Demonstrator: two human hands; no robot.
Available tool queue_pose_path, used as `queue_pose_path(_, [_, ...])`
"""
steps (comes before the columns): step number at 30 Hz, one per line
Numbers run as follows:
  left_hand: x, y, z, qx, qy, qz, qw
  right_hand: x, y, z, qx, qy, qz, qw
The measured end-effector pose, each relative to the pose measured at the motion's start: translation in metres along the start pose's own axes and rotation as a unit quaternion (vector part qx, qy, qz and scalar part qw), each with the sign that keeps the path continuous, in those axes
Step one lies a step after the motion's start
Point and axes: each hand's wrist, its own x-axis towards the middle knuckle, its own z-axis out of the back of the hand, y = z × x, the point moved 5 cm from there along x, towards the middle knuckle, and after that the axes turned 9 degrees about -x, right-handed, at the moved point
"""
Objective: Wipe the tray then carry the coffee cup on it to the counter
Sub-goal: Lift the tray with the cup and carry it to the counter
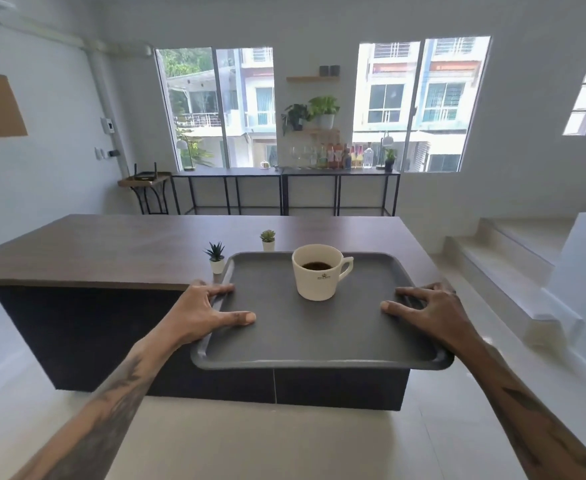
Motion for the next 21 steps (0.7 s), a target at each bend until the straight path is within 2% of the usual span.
queue_pose_path(12, [0.202, 0.126, -0.064, -0.013, 0.0, 0.043, 0.999, 0.195, -0.051, -0.149, 0.002, 0.006, 0.006, 1.0])
queue_pose_path(21, [0.314, 0.182, -0.093, 0.014, 0.01, 0.08, 0.997, 0.305, -0.079, -0.232, -0.009, -0.001, -0.009, 1.0])
